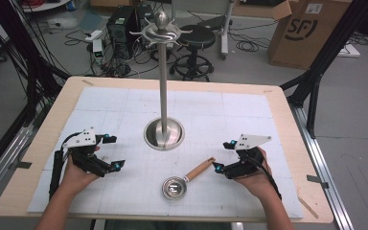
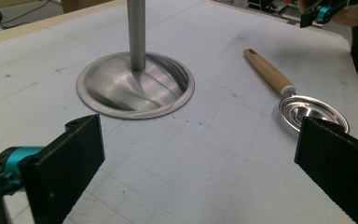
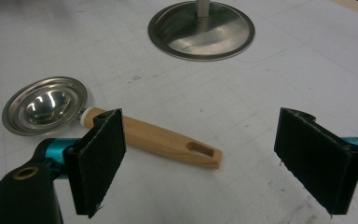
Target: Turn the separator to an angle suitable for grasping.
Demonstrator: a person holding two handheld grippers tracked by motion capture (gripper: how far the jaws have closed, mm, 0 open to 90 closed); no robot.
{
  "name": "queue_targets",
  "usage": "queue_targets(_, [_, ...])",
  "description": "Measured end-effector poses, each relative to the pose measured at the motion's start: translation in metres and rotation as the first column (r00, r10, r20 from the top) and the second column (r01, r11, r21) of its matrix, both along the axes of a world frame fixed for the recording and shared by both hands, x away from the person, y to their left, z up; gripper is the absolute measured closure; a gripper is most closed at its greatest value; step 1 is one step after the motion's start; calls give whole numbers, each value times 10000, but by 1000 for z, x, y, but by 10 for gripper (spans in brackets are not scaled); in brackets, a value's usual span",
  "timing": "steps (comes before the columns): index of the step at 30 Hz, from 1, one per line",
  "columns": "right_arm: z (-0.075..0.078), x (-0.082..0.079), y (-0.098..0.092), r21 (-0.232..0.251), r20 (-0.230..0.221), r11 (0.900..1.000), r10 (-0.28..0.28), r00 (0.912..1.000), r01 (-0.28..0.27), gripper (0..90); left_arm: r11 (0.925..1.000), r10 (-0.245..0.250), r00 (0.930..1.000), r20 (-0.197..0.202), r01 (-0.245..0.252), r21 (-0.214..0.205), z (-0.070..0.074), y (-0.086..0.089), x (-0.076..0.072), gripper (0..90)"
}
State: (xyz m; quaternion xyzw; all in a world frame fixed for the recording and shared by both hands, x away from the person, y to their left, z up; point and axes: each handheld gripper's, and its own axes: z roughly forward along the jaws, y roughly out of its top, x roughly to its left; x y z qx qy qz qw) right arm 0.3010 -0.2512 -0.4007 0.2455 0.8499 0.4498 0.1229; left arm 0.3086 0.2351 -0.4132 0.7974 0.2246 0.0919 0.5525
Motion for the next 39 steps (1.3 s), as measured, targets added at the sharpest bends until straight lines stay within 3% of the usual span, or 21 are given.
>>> queue_targets(8, [-3, -1, 16, -313, -149, 9984, 469, 9988, -473, 219, 10000, 11, 10000, 13, -11, -22, 0, 0, 0, 21])
queue_targets(15, [-8, -2, 33, -682, -366, 9913, 1103, 9932, -1126, 275, 9999, -47, 10000, -31, 46, -108, -1, 0, 2, 21])
queue_targets(28, [-23, -2, 73, -1855, -843, 9559, 2153, 9729, -2276, 275, 10000, -48, 10000, -40, 48, -76, -2, 0, 3, 21])
queue_targets(29, [-26, -2, 79, -2115, -854, 9461, 2320, 9690, -2452, 275, 10000, -46, 10000, -76, 45, -74, -2, 0, 3, 21])
queue_targets(31, [-28, -2, 84, -2318, -930, 9358, 2505, 9636, -2656, 275, 10000, -60, 10000, -73, 59, -61, -2, 0, 3, 21])
queue_targets(35, [-35, 1, 89, -2523, -1339, 9229, 2645, 9550, -2910, 293, 10000, -16, 10000, -80, 15, -87, -2, 0, 3, 21])
queue_targets(39, [-33, 0, 89, -2556, -1405, 9232, 2582, 9558, -2869, 332, 10000, -64, 10000, -75, 64, -4, -2, -1, 3, 21])
